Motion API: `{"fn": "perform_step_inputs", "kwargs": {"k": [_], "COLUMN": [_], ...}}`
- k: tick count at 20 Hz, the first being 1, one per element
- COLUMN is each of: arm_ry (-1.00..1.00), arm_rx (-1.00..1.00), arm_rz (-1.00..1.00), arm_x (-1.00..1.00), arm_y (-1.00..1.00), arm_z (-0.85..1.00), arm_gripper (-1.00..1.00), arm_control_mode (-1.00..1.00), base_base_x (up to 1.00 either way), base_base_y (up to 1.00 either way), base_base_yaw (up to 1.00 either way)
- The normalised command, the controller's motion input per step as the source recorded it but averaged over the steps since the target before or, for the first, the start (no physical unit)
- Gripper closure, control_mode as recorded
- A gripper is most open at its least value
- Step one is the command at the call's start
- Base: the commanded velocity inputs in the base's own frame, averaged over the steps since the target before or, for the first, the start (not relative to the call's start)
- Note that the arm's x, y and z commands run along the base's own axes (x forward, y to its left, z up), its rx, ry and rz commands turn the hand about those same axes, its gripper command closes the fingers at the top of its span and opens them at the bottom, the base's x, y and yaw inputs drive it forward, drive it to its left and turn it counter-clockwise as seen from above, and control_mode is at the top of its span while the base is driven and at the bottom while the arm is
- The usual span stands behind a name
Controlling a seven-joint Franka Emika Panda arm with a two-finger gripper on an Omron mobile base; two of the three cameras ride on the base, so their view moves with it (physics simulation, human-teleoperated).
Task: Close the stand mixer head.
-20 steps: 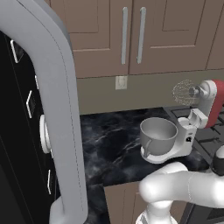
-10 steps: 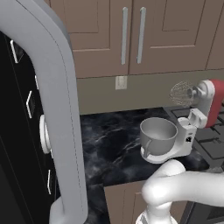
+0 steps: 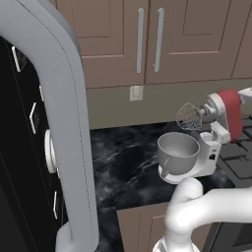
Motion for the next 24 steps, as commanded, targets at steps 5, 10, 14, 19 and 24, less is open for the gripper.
{"fn": "perform_step_inputs", "kwargs": {"k": [5,10,14,19,24], "arm_ry": [-0.24,-0.41,-0.65,-0.65,-0.24], "arm_rx": [-0.47,-0.65,-0.57,-0.45,-0.27], "arm_rz": [0.27,0.02,-0.02,-0.09,-0.01], "arm_x": [0.03,0.03,0.00,0.00,0.05], "arm_y": [1.00,1.00,1.00,1.00,0.65], "arm_z": [-1.00,-0.99,-0.83,-0.54,0.28], "arm_gripper": [-1.00,-1.00,-1.00,-1.00,-1.00], "arm_control_mode": [-1.00,-1.00,-1.00,-1.00,-1.00], "base_base_x": [0.00,0.00,0.00,0.00,0.00], "base_base_y": [0.00,0.00,0.00,0.00,0.00], "base_base_yaw": [0.00,0.00,0.00,0.00,0.00]}}
